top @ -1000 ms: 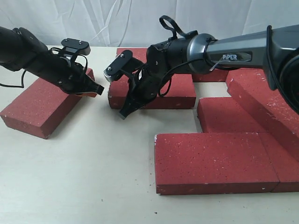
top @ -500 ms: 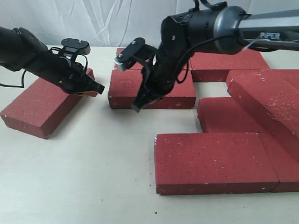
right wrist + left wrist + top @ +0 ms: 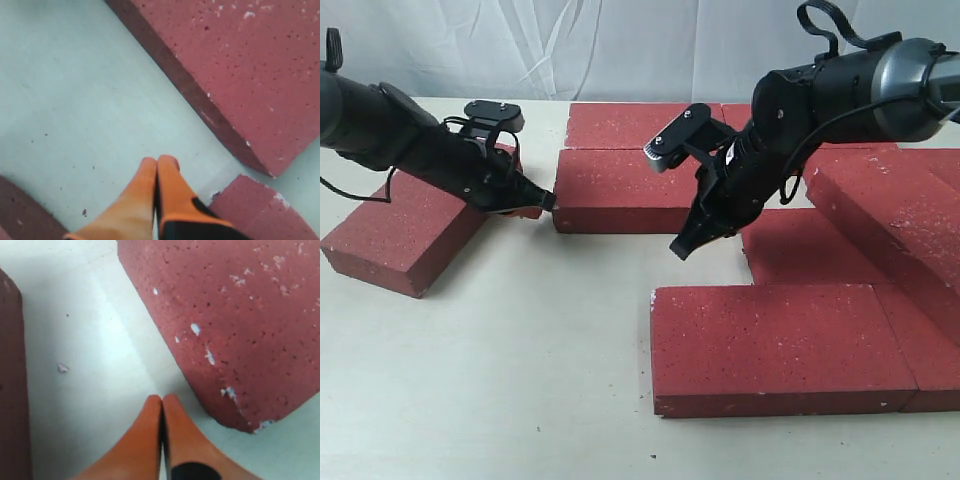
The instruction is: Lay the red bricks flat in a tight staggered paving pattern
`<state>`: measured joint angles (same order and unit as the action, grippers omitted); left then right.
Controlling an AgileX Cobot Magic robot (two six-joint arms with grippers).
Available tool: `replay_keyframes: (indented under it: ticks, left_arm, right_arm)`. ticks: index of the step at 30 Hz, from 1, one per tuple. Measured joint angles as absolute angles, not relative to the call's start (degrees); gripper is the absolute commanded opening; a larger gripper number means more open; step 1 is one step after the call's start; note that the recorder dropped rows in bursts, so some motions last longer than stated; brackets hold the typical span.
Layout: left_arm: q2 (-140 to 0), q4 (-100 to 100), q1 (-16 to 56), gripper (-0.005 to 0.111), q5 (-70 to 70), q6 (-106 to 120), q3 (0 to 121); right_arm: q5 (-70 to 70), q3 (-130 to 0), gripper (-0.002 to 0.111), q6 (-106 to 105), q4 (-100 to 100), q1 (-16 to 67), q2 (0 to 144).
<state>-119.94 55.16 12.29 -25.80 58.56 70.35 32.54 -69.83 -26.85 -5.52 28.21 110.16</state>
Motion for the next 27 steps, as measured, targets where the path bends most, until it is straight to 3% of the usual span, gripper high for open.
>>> replay_keyframes:
  ticks: [27]
  left_arm:
    - [-123.18, 54.76, 16.13, 0.000, -25.71, 59.12, 73.34]
  right_arm:
    - [28.79, -69.74, -0.001, -27.18, -5.30, 28.21, 112.99]
